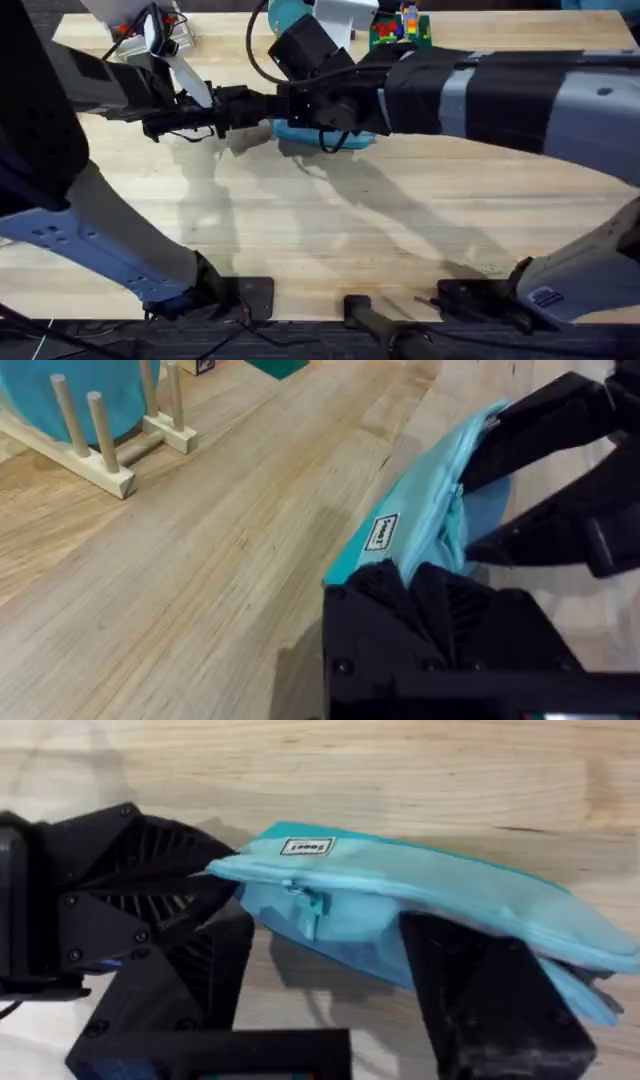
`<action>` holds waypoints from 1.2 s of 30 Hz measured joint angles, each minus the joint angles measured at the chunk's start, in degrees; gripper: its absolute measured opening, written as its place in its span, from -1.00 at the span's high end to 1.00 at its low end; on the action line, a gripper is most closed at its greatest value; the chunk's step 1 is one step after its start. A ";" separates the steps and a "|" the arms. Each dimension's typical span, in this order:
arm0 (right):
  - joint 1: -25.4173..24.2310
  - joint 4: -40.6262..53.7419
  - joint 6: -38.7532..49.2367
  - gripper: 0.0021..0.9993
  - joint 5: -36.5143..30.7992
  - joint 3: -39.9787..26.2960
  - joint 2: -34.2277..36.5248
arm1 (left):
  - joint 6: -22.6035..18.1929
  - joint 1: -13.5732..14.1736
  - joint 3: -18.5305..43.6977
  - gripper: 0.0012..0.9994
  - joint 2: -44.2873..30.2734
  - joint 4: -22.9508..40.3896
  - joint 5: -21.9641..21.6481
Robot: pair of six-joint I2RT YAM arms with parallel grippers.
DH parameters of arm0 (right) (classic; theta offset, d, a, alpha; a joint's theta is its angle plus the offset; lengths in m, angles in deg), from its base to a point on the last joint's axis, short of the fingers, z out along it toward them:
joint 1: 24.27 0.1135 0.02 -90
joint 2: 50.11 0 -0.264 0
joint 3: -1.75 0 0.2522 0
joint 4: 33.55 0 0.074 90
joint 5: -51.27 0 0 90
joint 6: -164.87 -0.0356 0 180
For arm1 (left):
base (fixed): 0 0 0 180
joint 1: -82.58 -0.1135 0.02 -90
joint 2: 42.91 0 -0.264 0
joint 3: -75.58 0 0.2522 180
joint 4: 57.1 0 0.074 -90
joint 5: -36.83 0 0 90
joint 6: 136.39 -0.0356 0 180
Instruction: Unzip the bag, pick up the pens from the table one at a time and place them inside, then zip the bag closed.
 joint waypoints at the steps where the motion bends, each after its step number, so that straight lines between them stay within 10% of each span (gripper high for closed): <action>1: 0.00 0.04 -0.20 -0.76 -0.24 0.00 0.00 | 0.00 0.00 0.00 0.92 0.00 0.01 0.00; 7: -0.06 0.83 -0.83 -0.22 -0.97 0.00 0.00 | 0.00 0.00 0.00 0.92 0.00 0.11 -0.02; 28: 2.47 5.71 0.11 -0.25 -2.82 -3.81 1.29 | 0.02 -0.15 0.04 0.92 0.00 0.88 -0.15; 36: 4.48 10.41 1.06 -0.98 -5.66 -8.46 1.52 | 0.00 -0.15 0.04 0.92 0.00 0.88 -0.15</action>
